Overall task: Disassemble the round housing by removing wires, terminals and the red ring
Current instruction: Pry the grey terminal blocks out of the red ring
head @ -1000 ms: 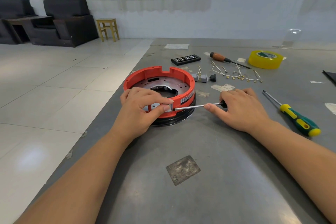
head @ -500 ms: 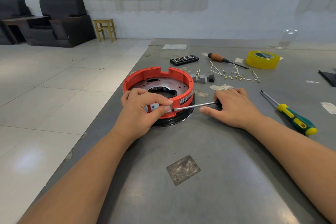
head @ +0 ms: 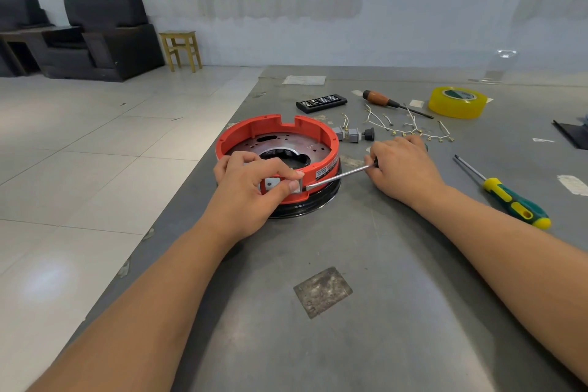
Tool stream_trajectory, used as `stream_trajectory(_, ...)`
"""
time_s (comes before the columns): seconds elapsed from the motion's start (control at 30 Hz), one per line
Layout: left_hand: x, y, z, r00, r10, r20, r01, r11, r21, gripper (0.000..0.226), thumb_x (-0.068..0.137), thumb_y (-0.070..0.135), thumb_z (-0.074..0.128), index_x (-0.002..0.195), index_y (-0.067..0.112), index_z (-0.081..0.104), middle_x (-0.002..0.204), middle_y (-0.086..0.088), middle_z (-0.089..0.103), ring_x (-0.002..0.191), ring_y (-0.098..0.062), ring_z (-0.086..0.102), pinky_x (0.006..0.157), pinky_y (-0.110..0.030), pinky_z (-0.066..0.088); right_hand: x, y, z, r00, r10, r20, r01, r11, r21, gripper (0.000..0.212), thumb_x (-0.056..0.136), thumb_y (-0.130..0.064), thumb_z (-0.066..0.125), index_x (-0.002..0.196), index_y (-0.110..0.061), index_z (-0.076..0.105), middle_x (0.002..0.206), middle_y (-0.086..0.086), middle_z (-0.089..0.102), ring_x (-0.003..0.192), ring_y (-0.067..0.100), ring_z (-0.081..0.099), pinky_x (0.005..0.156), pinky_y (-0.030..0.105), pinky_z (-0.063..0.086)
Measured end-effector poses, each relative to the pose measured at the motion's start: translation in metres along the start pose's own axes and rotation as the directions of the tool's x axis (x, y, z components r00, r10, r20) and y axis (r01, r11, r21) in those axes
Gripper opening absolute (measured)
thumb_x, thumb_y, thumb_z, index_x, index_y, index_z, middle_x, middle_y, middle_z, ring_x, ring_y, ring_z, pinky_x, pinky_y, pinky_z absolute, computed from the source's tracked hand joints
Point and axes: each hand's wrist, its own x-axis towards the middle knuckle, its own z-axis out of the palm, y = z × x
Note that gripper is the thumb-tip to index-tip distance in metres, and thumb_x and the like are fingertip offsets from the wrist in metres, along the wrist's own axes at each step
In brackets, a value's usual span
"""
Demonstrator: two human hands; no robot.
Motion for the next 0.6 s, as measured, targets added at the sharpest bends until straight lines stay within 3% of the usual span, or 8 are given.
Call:
stream_trajectory(0.2,0.000,0.000,0.000,1.000,-0.027,0.004,0.027,1.000,-0.007,0.032,0.090,0.047,0.070,0.083,0.076,0.058,0.117,0.012,0.052,0.123,-0.016,0.031,0.102,-0.034,0.023,0.013,-0.007,0.001,0.998,-0.013,-0.063,0.015,0.999,0.042,0.027,0.101,-0.027,0.049,0.076,-0.018,0.051,0.077,0.006,0.066,0.083,0.032,0.061,0.093,0.044,0.037)
stream_trajectory(0.3,0.001,-0.001,0.001,0.999,-0.032,0.015,0.032,0.999,-0.011,0.031,0.088,0.051,0.068,0.088,0.079,0.057,0.114,0.018,0.050,0.121,-0.013,0.030,0.103,-0.034,0.023,0.014,-0.010,0.005,0.998,-0.006,-0.066,0.009,0.999,0.045,0.028,0.103,-0.028,0.048,0.081,-0.014,0.059,0.080,0.006,0.067,0.085,0.031,0.061,0.096,0.043,0.037)
stream_trajectory(0.43,0.001,-0.002,0.001,1.000,-0.023,0.009,0.023,1.000,-0.015,0.031,0.088,0.052,0.066,0.089,0.081,0.056,0.114,0.019,0.051,0.122,-0.013,0.032,0.103,-0.034,0.023,0.010,-0.010,0.005,0.994,-0.017,-0.108,0.017,1.000,-0.006,0.029,0.103,-0.030,0.048,0.079,-0.016,0.056,0.076,0.005,0.066,0.079,0.030,0.062,0.093,0.044,0.040)
stream_trajectory(0.6,-0.001,-0.009,-0.003,0.997,0.072,-0.010,-0.072,0.997,-0.022,0.033,0.099,0.044,0.064,0.093,0.076,0.060,0.102,0.026,0.060,0.110,0.010,0.034,0.108,-0.038,0.022,-0.003,-0.006,-0.004,0.993,-0.022,-0.119,0.009,0.994,-0.109,0.033,0.101,-0.031,0.045,0.077,-0.013,0.060,0.074,0.006,0.068,0.076,0.031,0.062,0.088,0.042,0.040)
